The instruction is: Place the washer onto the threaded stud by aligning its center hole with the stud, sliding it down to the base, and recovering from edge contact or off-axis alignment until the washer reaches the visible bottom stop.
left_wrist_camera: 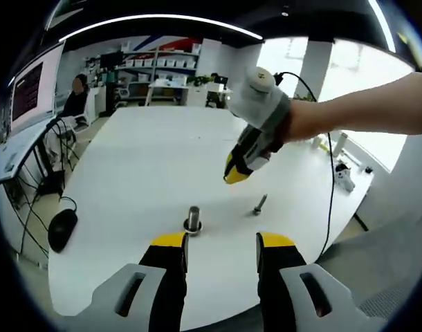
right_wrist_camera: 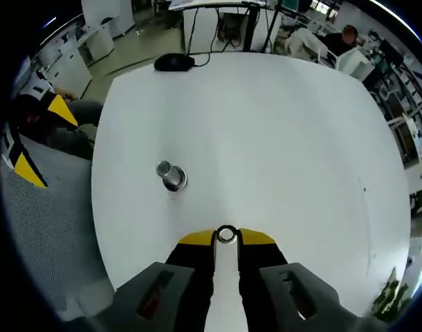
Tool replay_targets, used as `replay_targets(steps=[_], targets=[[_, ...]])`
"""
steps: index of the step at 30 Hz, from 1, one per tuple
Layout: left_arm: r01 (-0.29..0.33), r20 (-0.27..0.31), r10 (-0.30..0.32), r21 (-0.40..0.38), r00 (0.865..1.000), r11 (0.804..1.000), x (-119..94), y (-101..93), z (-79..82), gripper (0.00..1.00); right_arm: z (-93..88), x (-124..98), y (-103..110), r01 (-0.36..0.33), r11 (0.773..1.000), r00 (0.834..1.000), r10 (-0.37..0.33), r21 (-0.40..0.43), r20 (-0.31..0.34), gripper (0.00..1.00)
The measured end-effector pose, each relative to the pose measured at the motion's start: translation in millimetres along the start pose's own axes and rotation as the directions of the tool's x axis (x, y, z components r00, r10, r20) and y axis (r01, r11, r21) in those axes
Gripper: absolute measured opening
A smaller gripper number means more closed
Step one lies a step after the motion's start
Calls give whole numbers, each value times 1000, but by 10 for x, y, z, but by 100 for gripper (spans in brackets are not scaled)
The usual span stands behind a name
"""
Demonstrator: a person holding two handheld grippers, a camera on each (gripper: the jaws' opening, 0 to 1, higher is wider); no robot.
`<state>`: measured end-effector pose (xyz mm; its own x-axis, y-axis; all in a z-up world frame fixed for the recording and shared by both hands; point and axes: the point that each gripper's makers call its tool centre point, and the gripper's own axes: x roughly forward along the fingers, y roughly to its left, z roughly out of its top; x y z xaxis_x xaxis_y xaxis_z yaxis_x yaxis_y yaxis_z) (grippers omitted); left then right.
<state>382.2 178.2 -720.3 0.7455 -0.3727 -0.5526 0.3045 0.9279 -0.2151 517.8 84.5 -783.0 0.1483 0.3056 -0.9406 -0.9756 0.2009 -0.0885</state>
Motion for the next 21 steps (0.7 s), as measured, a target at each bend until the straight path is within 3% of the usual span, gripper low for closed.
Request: replay_targets(steps=[11,21], targets=[[13,-4,-13,16,1000,1000,12,-40,2,38,-476,-145,128,-15,1000,999,16,19,-31,13],[18,-10,-18,22,1000,1000,24,-56,-11,38,-669,-143,200,-46,999,996,45,-6,-76,13]])
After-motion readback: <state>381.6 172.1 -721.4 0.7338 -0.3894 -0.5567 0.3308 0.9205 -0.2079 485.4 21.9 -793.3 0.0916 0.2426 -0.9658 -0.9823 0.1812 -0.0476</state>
